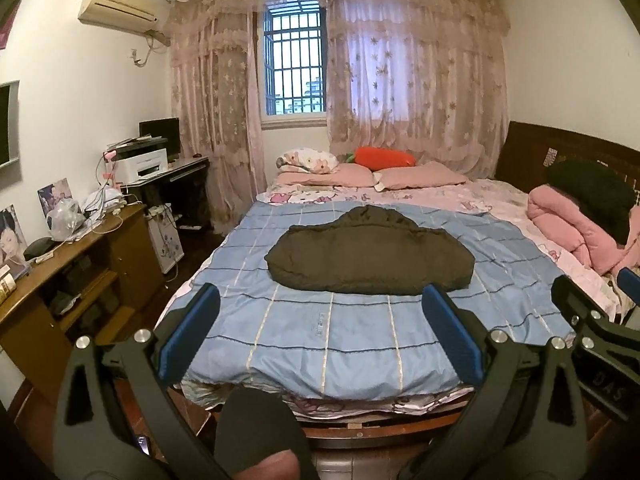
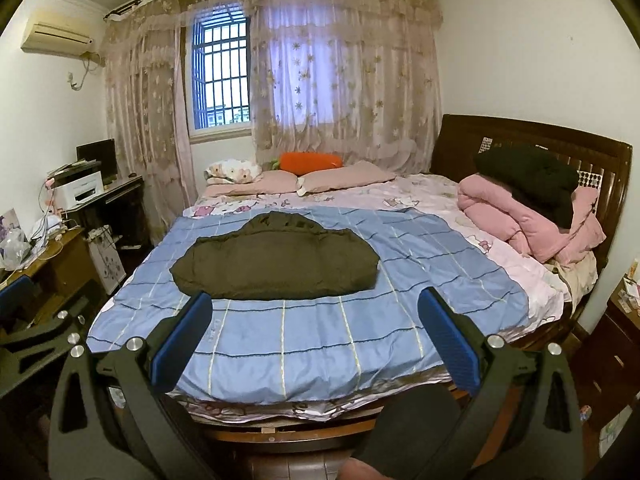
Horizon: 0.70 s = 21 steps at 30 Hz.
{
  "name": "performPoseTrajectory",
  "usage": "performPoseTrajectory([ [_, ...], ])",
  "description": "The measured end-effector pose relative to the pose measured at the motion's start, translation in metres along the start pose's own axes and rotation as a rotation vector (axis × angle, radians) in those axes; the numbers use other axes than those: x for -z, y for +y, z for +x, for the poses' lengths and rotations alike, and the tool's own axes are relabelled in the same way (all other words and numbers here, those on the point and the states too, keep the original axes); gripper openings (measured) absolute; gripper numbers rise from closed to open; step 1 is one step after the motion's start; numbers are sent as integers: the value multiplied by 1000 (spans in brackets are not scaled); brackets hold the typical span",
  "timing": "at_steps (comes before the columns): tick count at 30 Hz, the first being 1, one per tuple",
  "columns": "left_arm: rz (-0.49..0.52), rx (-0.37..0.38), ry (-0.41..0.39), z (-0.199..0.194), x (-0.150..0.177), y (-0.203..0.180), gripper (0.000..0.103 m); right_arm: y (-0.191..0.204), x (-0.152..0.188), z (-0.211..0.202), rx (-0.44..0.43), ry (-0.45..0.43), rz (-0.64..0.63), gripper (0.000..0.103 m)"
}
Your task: Fold large clothes
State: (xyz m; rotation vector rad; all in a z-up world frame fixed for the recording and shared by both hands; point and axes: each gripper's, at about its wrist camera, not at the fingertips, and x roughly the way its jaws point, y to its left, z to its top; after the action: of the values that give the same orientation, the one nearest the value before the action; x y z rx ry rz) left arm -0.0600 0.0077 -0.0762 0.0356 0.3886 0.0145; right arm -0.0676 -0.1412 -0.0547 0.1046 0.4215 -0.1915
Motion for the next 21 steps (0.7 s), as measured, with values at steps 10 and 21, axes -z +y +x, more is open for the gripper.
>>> performPoseTrajectory([
  [10,3,7,-8,2,-1,3,101,-1,-1,1,0,-2,-5,102],
  [21,3,7,-8,3,-1,4,101,1,-2,1,0,-1,-5,102],
])
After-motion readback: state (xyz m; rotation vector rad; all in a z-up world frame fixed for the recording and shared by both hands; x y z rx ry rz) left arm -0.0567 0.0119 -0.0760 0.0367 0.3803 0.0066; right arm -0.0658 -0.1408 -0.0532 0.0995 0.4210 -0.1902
